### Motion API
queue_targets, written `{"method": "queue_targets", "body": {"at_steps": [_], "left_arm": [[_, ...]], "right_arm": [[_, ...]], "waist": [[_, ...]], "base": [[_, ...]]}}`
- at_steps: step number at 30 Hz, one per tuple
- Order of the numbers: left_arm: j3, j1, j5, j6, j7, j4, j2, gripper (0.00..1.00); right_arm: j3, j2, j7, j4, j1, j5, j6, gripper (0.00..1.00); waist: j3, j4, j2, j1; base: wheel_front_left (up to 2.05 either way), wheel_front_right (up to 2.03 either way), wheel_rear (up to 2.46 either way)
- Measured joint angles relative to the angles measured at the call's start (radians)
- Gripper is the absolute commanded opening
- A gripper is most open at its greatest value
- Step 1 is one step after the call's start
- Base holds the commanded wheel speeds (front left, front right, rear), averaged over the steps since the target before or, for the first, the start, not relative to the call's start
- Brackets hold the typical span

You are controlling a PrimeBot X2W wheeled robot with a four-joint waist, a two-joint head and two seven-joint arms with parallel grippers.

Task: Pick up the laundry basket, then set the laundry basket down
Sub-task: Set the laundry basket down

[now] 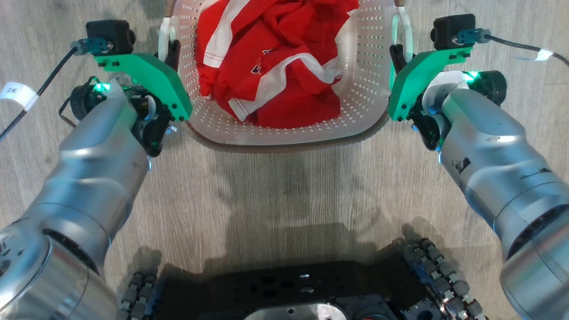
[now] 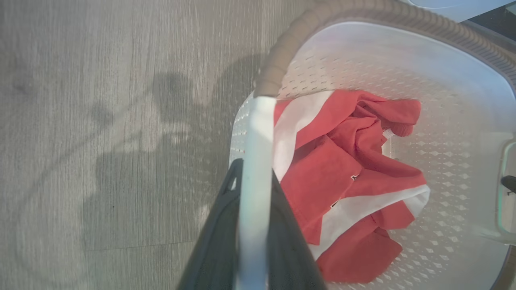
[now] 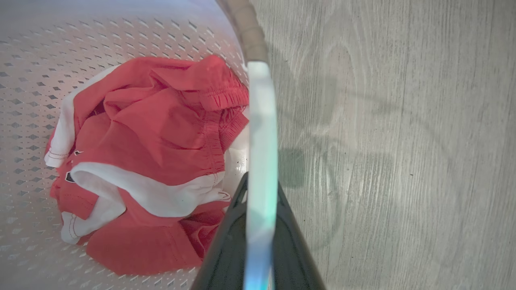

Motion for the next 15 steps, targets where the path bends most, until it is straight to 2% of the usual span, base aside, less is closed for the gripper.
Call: {"method": "queue_targets", "body": {"at_steps": [15], "left_arm": [[-0.026,-0.006,-0.026,0.0,0.003,0.003,0.002,0.0]], "right_arm": [[-0.018,0.0,0.012,-0.006,-0.001,-0.017,0.001,0.0]], "waist": [[0.008,0.002,0.0,-0.0001]], "base": [[0.0,0.0,0.0]]}}
